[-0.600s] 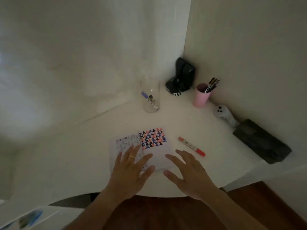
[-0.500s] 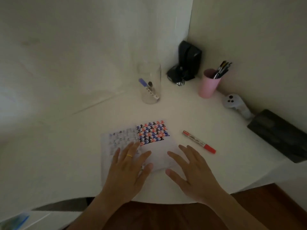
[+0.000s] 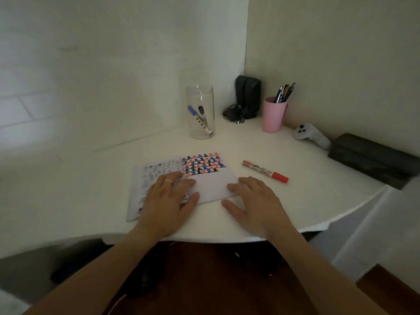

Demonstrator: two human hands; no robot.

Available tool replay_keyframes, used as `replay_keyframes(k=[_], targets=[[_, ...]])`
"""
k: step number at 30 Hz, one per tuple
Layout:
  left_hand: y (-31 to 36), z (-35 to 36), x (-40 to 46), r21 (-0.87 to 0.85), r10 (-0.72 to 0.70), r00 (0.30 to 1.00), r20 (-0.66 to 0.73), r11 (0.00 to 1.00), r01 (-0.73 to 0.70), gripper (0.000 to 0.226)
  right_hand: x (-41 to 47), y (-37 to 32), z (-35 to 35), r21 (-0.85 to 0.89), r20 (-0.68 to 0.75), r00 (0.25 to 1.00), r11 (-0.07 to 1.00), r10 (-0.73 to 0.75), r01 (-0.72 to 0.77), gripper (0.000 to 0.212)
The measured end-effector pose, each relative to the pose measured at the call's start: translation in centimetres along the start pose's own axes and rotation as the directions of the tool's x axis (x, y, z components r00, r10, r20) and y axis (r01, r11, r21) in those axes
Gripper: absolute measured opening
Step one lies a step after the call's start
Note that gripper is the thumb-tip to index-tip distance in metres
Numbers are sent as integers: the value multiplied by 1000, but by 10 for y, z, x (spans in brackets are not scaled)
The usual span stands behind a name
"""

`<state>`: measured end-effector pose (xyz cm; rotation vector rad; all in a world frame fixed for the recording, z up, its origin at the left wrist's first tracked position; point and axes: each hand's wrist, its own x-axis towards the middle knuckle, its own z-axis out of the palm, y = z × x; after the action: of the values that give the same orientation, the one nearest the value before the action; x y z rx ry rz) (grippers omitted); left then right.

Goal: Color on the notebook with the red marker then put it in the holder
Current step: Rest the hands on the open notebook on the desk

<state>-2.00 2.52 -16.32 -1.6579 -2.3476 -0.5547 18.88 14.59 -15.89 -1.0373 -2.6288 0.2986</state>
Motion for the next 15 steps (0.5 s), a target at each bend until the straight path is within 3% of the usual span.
replay_keyframes(k=[4,10,15], targets=[[6,-6,-17,-25,-39,999,-14,999,39,54,-18,-8,-7,13,-51,998,999,35,-34,43],[21,-21,-34,95,-249,904,347,968,230,59,-32,-19,-8,-48,117,990,996,78,-73,64],[25,-29,-39,109,-230,889,397,973,203,56,-30,-17,-7,-92,148,985,993,84,-71,69]])
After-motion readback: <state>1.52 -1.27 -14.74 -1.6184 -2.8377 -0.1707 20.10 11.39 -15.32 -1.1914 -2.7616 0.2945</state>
